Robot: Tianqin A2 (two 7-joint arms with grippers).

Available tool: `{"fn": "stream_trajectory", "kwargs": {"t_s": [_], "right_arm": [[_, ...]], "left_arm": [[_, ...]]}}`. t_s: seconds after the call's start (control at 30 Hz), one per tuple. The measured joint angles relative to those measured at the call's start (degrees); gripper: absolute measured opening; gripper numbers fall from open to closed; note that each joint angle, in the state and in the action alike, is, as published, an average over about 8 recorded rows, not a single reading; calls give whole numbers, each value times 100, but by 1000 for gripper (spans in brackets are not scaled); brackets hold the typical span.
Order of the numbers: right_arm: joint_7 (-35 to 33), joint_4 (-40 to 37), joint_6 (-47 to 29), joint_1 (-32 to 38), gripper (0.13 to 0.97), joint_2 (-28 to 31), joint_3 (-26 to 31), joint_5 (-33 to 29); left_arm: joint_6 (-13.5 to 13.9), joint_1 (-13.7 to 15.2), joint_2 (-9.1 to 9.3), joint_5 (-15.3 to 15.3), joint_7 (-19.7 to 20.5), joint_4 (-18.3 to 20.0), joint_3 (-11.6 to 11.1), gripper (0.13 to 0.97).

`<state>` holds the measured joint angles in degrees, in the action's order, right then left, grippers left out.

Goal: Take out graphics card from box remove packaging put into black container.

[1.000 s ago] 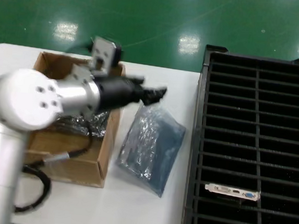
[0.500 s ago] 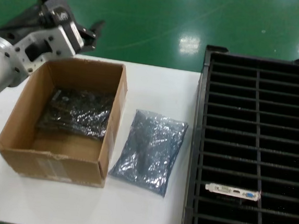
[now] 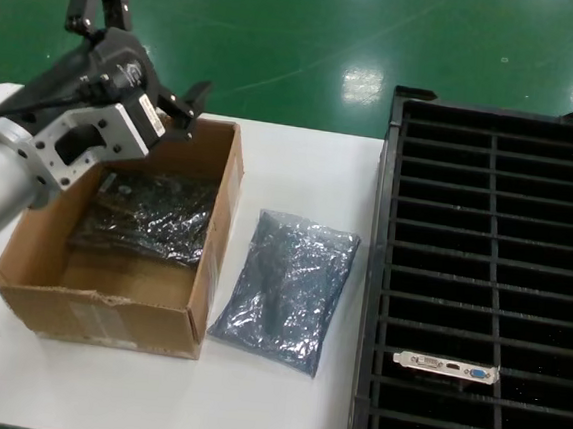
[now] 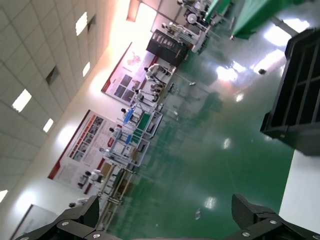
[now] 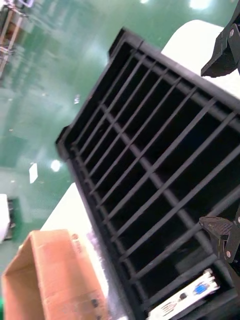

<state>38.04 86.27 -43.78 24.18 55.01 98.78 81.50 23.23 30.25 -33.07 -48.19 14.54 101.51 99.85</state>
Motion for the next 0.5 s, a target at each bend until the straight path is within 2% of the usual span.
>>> {"fn": "stream_trajectory", "kwargs": {"t_s": [0.13,0.5], "right_arm": [[-223,32,257,-142,966,-222,-42,127],[-851,121,978,-544,966,-850,-159,484]], "left_arm": [[-136,-176,94,-322,-86,-58,-48,921],[-521,-679,357,-1232,-325,-221,-184,965]]}}
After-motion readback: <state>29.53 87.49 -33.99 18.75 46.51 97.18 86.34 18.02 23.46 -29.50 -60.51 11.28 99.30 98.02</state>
